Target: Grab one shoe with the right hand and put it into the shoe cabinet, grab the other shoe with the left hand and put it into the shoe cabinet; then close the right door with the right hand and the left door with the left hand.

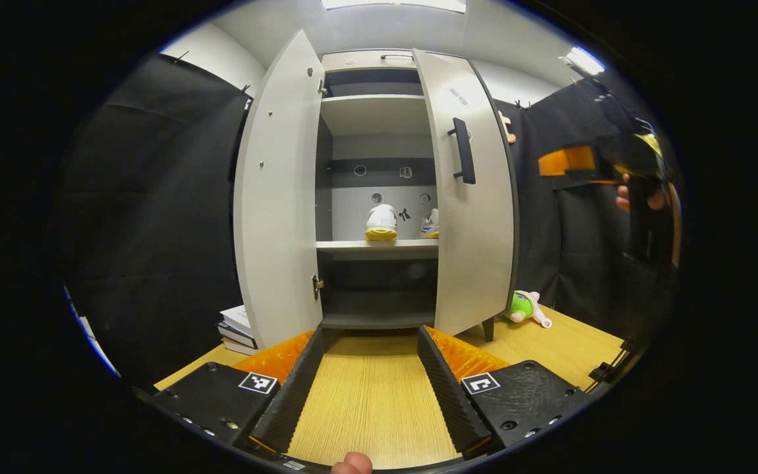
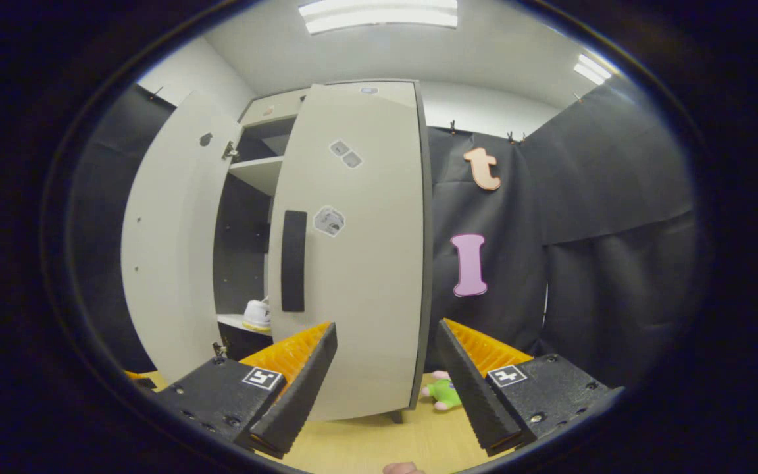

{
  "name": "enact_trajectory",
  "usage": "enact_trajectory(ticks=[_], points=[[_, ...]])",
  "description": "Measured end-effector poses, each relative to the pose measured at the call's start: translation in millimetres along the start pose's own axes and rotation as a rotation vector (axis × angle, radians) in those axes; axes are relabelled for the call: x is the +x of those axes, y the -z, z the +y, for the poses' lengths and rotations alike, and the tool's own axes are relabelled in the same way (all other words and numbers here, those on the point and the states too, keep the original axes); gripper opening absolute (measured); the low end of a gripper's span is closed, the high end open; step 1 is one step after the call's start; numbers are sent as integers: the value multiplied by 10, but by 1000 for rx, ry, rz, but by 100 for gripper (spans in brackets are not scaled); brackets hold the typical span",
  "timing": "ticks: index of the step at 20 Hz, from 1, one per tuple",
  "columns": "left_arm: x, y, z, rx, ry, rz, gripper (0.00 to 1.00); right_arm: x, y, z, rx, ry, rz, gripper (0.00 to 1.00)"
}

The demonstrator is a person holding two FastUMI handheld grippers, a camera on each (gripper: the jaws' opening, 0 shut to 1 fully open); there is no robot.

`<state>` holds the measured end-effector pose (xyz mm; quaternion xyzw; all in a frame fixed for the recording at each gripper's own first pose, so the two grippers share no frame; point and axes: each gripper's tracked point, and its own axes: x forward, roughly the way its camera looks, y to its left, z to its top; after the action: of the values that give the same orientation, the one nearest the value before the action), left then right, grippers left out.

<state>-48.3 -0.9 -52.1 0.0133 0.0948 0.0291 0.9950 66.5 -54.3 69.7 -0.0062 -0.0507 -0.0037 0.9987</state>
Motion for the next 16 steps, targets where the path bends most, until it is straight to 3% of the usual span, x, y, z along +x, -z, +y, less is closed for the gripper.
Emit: enact_trajectory(ticks=[9, 11, 12, 16], points=[[-14, -60, -141, 8, 36, -5, 87, -879, 956, 110, -26, 72, 73, 99], [-11, -90, -164, 14, 40, -8, 87, -980, 1180, 128, -3, 65, 121, 94], [-13, -95, -171, 16, 42, -10, 86, -1012, 1265, 122, 5, 68, 140, 99], [-40, -150, -224, 25, 54, -25, 87, -1035, 1358, 26, 15, 100, 157, 99]])
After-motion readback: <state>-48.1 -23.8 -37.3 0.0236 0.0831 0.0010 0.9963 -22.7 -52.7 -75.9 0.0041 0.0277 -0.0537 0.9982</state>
